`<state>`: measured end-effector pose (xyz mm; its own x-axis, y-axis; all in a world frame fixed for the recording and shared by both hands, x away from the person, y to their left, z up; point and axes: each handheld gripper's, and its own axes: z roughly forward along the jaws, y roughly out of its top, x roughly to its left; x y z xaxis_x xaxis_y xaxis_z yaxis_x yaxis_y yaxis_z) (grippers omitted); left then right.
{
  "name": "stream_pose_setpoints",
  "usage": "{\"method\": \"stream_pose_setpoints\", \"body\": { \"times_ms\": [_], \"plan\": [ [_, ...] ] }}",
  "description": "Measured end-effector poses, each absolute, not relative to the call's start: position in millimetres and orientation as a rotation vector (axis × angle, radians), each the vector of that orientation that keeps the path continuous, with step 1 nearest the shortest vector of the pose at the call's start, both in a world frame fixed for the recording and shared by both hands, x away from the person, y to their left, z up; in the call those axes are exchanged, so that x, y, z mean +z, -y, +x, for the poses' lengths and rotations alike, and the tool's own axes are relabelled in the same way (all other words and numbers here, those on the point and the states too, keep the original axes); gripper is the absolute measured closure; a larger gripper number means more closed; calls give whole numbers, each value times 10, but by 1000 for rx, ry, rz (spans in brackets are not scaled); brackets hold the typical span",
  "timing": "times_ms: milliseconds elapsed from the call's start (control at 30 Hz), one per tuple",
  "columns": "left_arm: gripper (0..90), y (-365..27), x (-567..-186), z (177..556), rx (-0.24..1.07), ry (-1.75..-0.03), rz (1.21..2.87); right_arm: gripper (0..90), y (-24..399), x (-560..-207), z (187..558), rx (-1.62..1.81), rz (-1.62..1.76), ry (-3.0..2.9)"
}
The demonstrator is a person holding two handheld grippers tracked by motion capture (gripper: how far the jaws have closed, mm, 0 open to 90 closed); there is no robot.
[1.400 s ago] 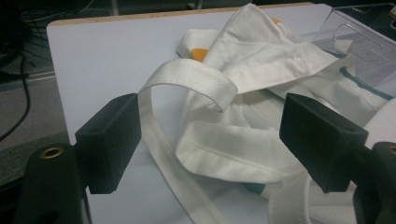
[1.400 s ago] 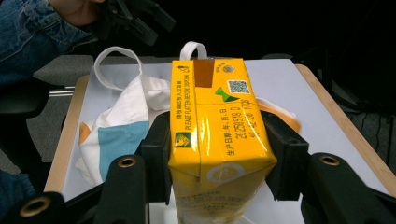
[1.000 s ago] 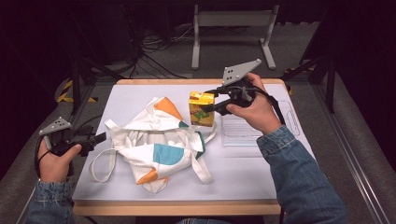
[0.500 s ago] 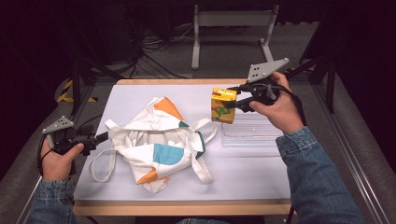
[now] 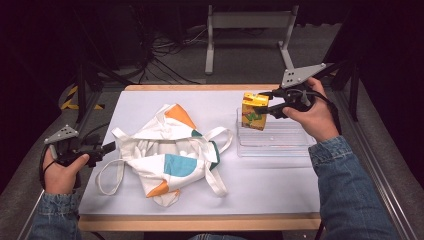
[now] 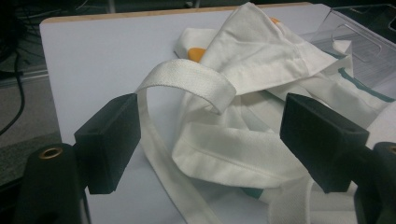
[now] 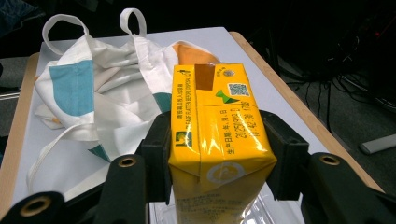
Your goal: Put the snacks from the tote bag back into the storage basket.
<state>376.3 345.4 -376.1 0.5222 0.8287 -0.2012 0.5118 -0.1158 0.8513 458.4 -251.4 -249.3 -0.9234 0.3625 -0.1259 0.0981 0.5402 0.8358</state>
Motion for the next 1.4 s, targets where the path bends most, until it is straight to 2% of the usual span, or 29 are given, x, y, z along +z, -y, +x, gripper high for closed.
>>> {"method": "stream_pose_setpoints", "body": {
  "times_ms": [433,1033,1400],
  "plan": [
    [211,-3517,-3768,3649,421,-1150,1767,516,2667,-2710,4646,1292,378,-2521],
    [211,-3634,-3787,3410,458,-1208,1754,516,2715,-2974,4719,1316,315,-2565],
    [210,-3634,-3795,3406,461,-1209,1756,516,2680,-3133,4740,1319,286,-2583]
  ]
}}
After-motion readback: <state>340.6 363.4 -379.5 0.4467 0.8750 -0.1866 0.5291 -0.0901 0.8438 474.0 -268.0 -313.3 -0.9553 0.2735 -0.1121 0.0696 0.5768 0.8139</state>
